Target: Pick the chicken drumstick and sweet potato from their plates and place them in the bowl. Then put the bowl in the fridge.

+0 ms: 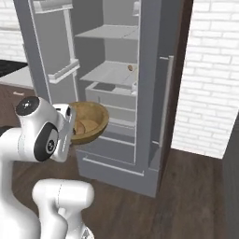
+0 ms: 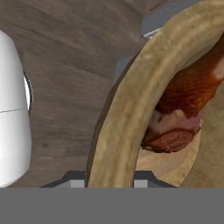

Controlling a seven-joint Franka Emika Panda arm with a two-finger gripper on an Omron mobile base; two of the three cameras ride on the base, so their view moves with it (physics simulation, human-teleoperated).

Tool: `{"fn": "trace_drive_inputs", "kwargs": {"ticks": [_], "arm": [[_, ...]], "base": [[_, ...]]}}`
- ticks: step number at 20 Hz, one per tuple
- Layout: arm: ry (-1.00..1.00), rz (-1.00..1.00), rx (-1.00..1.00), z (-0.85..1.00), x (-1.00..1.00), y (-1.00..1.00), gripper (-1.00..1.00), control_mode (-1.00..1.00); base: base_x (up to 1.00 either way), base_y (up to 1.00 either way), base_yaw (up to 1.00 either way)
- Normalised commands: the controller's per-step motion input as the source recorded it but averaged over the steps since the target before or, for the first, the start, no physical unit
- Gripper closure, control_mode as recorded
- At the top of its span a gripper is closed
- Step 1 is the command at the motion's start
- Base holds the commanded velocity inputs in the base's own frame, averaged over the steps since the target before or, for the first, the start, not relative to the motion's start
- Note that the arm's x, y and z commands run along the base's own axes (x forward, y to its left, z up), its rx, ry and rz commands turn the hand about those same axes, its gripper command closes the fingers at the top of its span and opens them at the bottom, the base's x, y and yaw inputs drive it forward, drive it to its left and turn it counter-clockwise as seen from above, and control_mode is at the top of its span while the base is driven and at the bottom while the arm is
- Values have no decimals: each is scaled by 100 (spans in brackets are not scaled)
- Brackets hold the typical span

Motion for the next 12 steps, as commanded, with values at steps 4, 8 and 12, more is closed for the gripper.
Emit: {"fn": "trace_drive_inputs", "kwargs": {"ticks": [4, 8, 12], "arm": [[0, 0, 0, 0, 0, 0, 100, 100], [0, 0, 0, 0, 0, 0, 100, 100], [0, 0, 0, 0, 0, 0, 100, 100]], "base": [[77, 47, 3], [39, 6, -8], [65, 34, -25]]}}
